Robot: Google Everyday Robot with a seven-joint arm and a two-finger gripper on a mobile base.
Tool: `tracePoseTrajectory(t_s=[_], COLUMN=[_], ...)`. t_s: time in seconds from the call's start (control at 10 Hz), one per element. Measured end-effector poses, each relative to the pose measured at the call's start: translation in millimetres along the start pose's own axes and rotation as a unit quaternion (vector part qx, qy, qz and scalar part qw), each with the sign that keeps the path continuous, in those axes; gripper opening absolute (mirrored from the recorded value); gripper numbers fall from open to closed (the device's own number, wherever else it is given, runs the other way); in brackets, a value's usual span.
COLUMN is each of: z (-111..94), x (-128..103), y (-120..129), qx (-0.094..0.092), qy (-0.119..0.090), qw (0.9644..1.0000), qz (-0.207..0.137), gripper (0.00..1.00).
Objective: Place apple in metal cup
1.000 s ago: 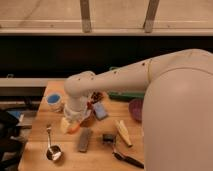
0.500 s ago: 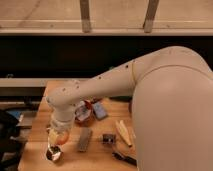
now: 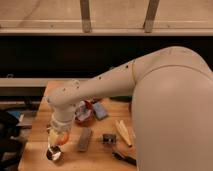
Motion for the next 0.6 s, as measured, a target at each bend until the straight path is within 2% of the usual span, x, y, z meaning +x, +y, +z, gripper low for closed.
tracePoseTrajectory(t_s=[0.3, 0.6], z=[18.9, 31.0], x=[1.4, 4.5], y=[19.3, 25.5], qx=[-0.01, -0.02], qy=[0.007, 0.01], qw=[0.9999, 0.9997], qz=[-0.007, -0.002], gripper=[0.0, 0.0])
